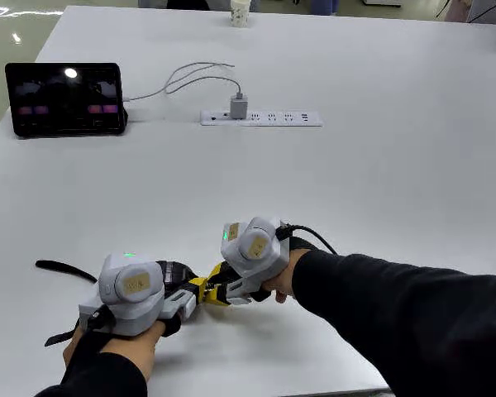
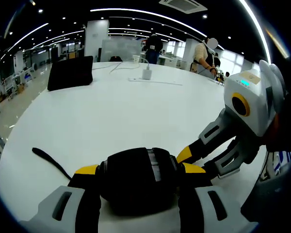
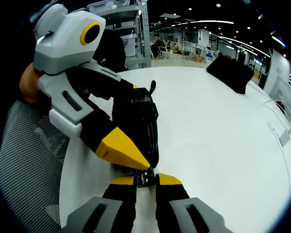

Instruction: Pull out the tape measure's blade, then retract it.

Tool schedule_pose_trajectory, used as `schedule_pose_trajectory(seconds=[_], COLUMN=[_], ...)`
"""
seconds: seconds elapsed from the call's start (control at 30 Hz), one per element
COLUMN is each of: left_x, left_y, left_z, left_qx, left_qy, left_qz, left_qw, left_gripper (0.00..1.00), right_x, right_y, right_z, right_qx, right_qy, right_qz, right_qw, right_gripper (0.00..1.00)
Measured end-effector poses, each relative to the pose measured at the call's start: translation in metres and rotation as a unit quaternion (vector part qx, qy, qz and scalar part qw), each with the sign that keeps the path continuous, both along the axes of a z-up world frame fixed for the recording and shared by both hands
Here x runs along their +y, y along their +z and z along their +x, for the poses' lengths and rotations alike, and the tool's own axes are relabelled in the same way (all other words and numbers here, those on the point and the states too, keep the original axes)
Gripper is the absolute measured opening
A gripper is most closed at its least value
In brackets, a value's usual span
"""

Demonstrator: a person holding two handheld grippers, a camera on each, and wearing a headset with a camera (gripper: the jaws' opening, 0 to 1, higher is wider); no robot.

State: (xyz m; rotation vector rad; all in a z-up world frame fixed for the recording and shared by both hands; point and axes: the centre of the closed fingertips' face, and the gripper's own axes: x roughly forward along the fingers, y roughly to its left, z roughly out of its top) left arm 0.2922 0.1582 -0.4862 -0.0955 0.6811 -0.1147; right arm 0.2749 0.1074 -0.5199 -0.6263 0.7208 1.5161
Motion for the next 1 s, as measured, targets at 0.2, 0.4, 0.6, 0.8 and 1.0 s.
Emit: schedule_pose_trajectory(seconds=[0.2,0.4,0.6,0.8,1.0], left_x=[0.0004,0.0004,0.0004,0.0001,0.0035], left_y=[0.0005,0.0009,0.0014,0.0010,0.0003], left_z=[0.0000,-0.0001,-0.0001,-0.0003,-0.0046], left_qx=[0.001,-0.003,-0.005,-0.003,0.005], left_qy=[0.000,0.000,0.000,-0.011,-0.034], left_qz=[-0.003,-0.005,-0.006,-0.006,-0.014], left_qw=[1.0000,1.0000,1.0000,0.9999,0.9993], left_gripper=[0.60,0.61,0.62,0.62,0.63], right_x=[0.0030,0.0040,0.0046,0.0047,0.0014], right_y=[0.0009,0.0003,0.0003,0.0003,0.0006], right_z=[-0.0014,-0.0016,-0.0016,-0.0020,-0.0013], right_qx=[0.000,-0.001,-0.006,-0.007,-0.011], right_qy=[-0.002,-0.010,-0.008,-0.008,-0.033], right_qz=[-0.002,-0.002,-0.001,-0.002,0.007], right_qw=[1.0000,0.9999,0.9999,0.9999,0.9994], right_gripper=[0.11,0.12,0.12,0.12,0.14])
